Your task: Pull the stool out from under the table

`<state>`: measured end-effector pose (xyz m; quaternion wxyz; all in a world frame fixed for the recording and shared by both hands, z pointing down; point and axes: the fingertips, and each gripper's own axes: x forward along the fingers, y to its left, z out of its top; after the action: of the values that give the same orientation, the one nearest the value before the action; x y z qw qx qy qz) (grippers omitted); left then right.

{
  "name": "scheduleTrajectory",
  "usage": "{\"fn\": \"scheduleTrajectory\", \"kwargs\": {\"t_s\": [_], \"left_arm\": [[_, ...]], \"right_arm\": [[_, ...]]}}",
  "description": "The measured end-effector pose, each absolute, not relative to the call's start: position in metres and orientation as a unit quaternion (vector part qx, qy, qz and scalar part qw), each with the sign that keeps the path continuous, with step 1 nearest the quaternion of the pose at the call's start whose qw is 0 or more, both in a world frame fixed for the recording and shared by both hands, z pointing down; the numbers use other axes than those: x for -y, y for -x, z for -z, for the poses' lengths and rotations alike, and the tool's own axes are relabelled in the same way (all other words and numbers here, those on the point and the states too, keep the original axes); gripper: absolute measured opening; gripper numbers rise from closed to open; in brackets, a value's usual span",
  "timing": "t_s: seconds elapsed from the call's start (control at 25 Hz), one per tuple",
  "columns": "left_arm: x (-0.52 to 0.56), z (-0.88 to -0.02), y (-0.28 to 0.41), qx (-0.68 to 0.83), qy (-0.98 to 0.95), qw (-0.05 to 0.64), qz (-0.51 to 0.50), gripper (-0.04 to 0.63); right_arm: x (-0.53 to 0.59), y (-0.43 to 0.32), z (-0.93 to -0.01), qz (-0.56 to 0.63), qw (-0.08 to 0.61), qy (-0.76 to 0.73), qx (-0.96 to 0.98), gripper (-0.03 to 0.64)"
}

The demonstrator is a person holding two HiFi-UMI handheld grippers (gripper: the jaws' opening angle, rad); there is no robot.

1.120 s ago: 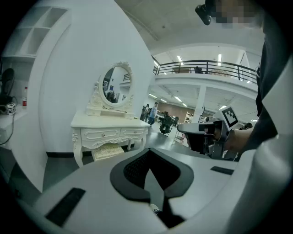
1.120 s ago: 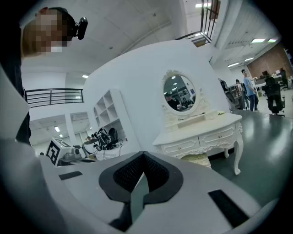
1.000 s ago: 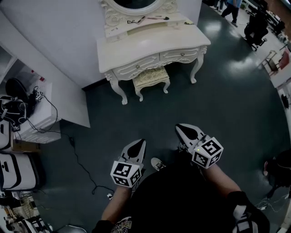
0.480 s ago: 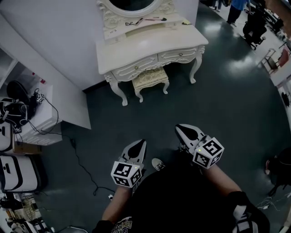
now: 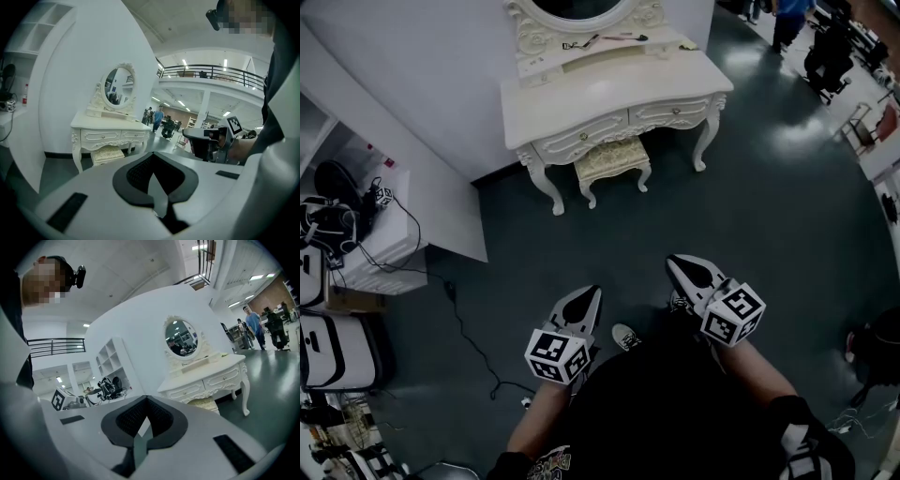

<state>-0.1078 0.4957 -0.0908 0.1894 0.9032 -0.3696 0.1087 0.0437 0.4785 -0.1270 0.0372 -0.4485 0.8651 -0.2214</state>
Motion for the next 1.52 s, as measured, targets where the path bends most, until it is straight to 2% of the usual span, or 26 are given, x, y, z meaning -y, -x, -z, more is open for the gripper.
{"fn": "scheduleTrajectory", "kwargs": {"t_s": [0.84, 1.12, 1.52], "left_arm": [[-0.479, 0.072, 0.161, 0.412, -0.882, 0.201, -0.106, 0.008], [-0.450, 0.069, 0.144, 0.426, -0.876, 0.199, -0.106, 0.008], [-0.366, 0.054, 0.107, 0.458, -0.858, 0.208, -0.102, 0.008]], "right_arm": [[-0.451, -0.008, 0.122, 0.219, 0.014, 0.433, -0.874, 0.028], [-0.415, -0.036, 0.108, 0.231, 0.011, 0.434, -0.871, 0.028], [-0.305, -0.078, 0.081, 0.240, -0.007, 0.411, -0.879, 0.028]]}}
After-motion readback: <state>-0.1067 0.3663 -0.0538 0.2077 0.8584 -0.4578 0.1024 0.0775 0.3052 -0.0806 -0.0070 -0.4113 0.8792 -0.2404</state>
